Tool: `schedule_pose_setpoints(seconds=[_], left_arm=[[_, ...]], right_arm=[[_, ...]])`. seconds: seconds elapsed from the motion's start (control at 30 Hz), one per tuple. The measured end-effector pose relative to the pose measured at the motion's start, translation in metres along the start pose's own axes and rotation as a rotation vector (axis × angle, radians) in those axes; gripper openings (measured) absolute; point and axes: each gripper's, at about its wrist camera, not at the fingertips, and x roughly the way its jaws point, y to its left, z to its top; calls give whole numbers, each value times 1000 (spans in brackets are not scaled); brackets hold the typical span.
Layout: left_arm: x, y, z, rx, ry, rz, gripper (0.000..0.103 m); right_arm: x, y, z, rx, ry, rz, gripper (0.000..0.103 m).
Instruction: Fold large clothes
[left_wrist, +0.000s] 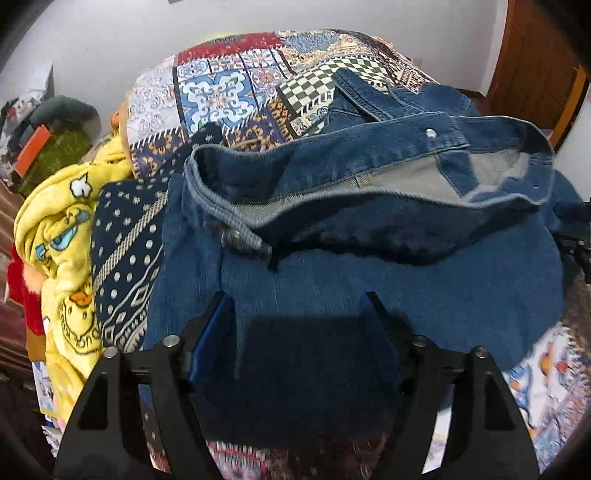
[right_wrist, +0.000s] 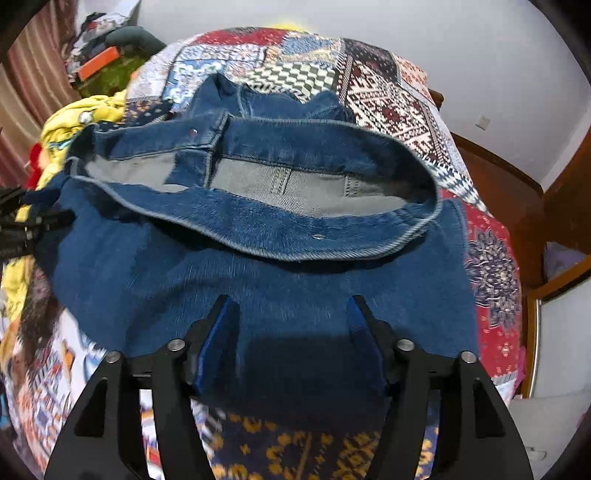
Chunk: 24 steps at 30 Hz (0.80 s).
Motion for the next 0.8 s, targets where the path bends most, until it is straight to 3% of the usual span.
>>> schedule_pose_setpoints(seconds=[0.1, 0.2, 0.47, 0.57, 0.67, 0.8], left_arm=[[6, -3, 10, 16, -51, 33, 85], [22, 0, 28, 19, -41, 64, 85], [42, 40, 85, -174, -76, 126, 85], [45, 52, 91, -219, -70, 113, 86], [38, 55, 89, -229, -79, 99, 86], [10, 51, 84, -229, -155, 97, 86]], right_arm=[[12, 0, 10, 28, 0, 15, 78], [26, 2, 27, 20, 9, 9, 78], [35, -23, 78, 133, -49, -46, 78], [31, -38, 88, 189, -106, -178, 78], [25, -47, 91, 212, -121, -251, 78], [11, -44, 84, 165, -132, -211, 78]])
